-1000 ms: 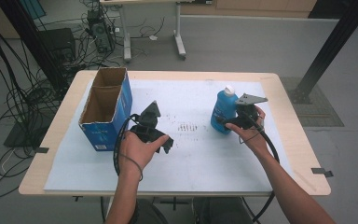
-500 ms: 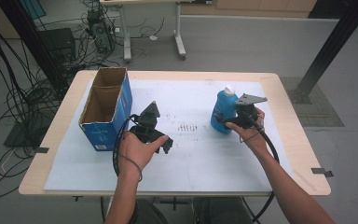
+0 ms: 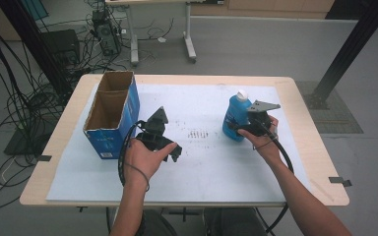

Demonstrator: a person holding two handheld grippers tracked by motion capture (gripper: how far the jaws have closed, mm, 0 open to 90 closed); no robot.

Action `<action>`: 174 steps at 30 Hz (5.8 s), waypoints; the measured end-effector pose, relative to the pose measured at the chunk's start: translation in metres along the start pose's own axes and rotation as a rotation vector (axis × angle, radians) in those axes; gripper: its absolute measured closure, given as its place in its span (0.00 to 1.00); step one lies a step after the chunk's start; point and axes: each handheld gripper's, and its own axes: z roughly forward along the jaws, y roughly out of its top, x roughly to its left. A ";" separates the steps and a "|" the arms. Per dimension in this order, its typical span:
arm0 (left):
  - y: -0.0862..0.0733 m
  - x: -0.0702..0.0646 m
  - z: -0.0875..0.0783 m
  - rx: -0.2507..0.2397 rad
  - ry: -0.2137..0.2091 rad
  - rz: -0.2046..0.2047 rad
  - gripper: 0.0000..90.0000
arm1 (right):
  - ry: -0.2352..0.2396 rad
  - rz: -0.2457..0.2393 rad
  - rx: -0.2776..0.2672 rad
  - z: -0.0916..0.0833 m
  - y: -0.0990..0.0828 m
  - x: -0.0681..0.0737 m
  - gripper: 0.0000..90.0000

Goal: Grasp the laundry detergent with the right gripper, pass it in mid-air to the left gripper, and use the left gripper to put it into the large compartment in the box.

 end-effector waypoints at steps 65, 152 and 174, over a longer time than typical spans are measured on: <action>0.003 -0.007 -0.007 -0.007 0.020 0.014 0.08 | 0.043 0.007 -0.027 0.001 -0.004 -0.004 0.48; 0.008 -0.008 -0.028 -0.015 0.054 0.065 0.08 | 0.050 0.021 -0.010 0.000 -0.002 -0.003 0.50; 0.021 -0.006 -0.083 -0.040 0.124 0.218 0.07 | 0.131 0.040 0.028 -0.009 0.031 -0.003 0.50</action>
